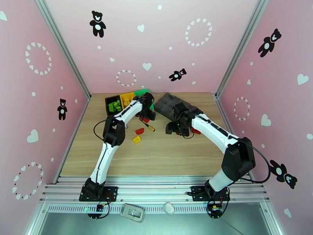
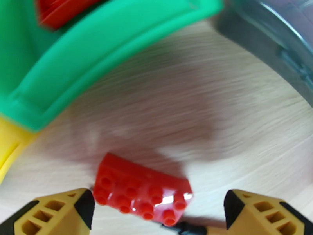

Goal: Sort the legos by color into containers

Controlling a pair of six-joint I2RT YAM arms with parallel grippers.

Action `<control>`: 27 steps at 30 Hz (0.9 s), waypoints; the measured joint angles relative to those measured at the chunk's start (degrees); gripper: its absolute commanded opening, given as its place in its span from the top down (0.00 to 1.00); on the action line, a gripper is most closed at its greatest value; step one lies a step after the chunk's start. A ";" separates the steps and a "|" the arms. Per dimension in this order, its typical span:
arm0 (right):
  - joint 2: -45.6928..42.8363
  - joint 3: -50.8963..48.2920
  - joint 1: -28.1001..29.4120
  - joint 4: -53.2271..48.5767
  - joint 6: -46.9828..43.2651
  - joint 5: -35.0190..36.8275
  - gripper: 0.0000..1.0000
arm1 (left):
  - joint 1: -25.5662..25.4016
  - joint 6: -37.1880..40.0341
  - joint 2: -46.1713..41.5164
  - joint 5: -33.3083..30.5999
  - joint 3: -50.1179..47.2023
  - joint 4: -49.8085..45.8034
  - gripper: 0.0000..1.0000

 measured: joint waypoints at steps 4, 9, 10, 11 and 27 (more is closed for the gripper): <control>-0.02 0.02 -0.39 -0.92 -0.07 0.00 0.19 | -0.59 1.05 0.74 -1.46 1.07 -0.68 0.08; -0.04 0.04 -0.83 -1.51 -0.52 -0.04 0.19 | -0.55 1.46 0.87 -3.30 1.07 -0.85 0.09; -0.04 0.04 -0.90 -1.60 -0.66 -0.04 0.19 | -0.55 1.44 0.87 -3.63 1.07 -0.87 0.09; -0.04 0.02 -0.92 -1.66 -0.79 -0.04 0.19 | -0.55 1.44 0.87 -3.87 0.79 -0.70 0.08; -0.04 0.09 -0.92 -1.99 -1.57 -0.74 0.19 | -0.55 1.44 -1.36 -6.84 -2.78 2.16 0.06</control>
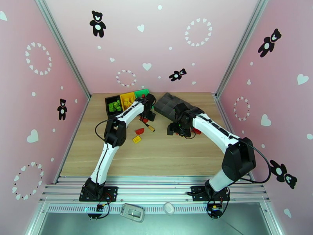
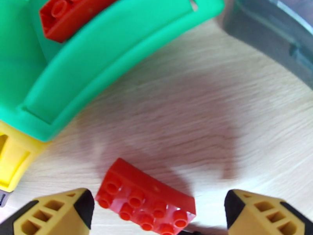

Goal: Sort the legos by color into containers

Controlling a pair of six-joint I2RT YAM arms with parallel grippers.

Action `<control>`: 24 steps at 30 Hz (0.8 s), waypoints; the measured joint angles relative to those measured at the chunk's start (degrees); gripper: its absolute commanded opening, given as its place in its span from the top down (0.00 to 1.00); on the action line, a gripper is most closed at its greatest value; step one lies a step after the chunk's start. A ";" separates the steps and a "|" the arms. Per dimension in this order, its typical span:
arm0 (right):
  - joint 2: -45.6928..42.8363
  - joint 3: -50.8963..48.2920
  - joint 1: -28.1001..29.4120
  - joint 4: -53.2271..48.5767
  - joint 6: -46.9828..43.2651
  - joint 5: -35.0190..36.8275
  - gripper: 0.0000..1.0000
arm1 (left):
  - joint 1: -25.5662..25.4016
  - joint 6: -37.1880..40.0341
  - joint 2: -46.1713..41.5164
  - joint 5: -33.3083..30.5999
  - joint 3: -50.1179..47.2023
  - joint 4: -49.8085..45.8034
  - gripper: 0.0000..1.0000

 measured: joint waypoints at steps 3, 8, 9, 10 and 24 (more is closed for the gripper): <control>0.00 0.00 -0.02 -0.02 0.02 0.00 0.19 | 0.00 0.02 0.00 -0.79 0.00 0.00 0.04; 0.00 0.02 -0.02 -0.02 0.04 -0.11 0.19 | 0.37 0.11 0.00 -1.01 0.00 0.00 0.04; 0.00 0.09 -0.02 -0.07 0.04 -0.15 0.19 | 0.55 0.26 0.00 -0.85 0.00 0.00 0.04; 0.00 0.15 -0.02 -0.09 0.02 -0.13 0.19 | 0.70 0.39 0.00 -0.57 0.00 0.00 0.04; 0.52 1.64 -0.24 -0.48 0.07 -0.66 0.19 | 1.66 1.36 0.46 9.40 -2.29 1.90 0.07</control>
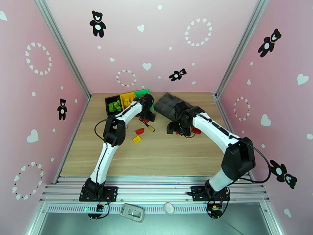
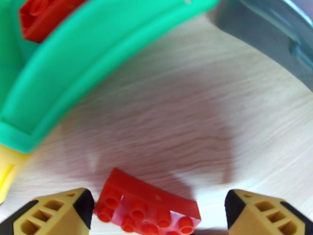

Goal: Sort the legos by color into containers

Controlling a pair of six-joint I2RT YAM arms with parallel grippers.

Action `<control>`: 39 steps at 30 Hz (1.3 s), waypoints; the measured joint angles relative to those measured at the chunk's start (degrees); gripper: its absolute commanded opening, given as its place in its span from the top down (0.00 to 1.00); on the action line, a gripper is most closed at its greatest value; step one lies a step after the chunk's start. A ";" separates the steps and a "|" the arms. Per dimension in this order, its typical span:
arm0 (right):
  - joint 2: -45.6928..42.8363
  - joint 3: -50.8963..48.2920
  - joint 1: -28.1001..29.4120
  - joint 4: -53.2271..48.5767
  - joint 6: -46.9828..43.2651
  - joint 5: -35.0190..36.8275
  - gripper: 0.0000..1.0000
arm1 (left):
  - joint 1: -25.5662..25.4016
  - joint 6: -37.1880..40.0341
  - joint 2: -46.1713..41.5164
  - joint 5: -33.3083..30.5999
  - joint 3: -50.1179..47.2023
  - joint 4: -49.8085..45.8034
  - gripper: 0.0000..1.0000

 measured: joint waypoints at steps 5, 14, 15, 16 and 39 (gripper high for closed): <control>0.02 0.15 0.00 0.02 -0.02 -0.28 0.19 | -0.15 0.15 -0.15 0.33 -1.03 0.96 0.09; 0.02 0.15 0.00 0.02 -0.04 -0.37 0.19 | -0.98 -0.09 -0.26 -1.46 -1.29 1.11 0.19; 0.04 0.15 0.00 0.02 -0.04 -0.37 0.19 | -1.14 -0.11 -0.26 -1.53 -1.29 1.11 0.20; 0.02 0.15 0.00 0.04 -0.04 -0.39 0.19 | -1.25 -0.22 -0.26 -1.64 -1.29 1.11 0.21; -1.11 -1.88 -0.52 0.59 -0.42 -0.44 0.19 | -3.37 -4.74 -1.36 -2.86 -0.87 -0.66 0.39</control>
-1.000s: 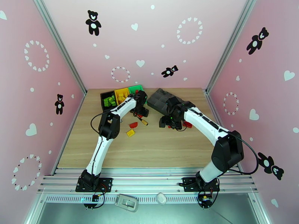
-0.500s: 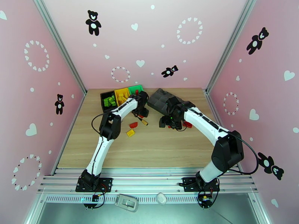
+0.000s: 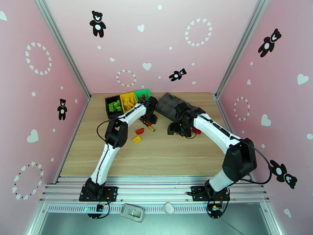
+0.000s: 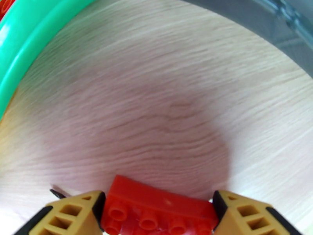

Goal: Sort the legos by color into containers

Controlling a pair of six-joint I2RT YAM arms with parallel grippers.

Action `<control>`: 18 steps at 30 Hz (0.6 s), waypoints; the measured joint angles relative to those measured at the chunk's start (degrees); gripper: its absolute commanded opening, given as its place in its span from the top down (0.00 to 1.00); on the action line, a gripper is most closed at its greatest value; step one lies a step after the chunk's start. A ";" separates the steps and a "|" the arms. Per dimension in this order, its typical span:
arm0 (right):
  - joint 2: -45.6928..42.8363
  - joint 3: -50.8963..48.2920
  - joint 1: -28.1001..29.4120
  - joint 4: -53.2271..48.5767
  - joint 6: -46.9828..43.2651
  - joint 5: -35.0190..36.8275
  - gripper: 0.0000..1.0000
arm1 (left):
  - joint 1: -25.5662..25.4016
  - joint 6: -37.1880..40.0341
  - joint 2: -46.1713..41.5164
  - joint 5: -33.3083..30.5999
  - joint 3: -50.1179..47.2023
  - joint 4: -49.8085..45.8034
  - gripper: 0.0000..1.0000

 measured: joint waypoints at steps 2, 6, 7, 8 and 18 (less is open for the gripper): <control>0.00 0.00 0.00 0.39 0.02 -0.13 0.19 | 0.48 -1.46 -0.28 -0.02 1.55 0.04 0.39; 0.00 -0.15 0.00 1.60 0.52 -0.33 0.19 | 2.21 -4.13 -0.35 -0.13 6.49 0.11 0.39; 0.00 -0.26 0.00 1.84 0.66 -0.33 0.19 | 2.78 -4.74 -0.35 -0.13 8.00 0.09 0.39; 0.00 -0.31 0.00 2.08 0.87 -0.33 0.19 | 3.39 -5.38 -0.35 -0.20 9.60 0.09 0.39; 0.68 0.20 0.00 2.93 2.14 -0.33 0.19 | 7.80 -8.33 0.37 -1.57 22.93 3.30 0.24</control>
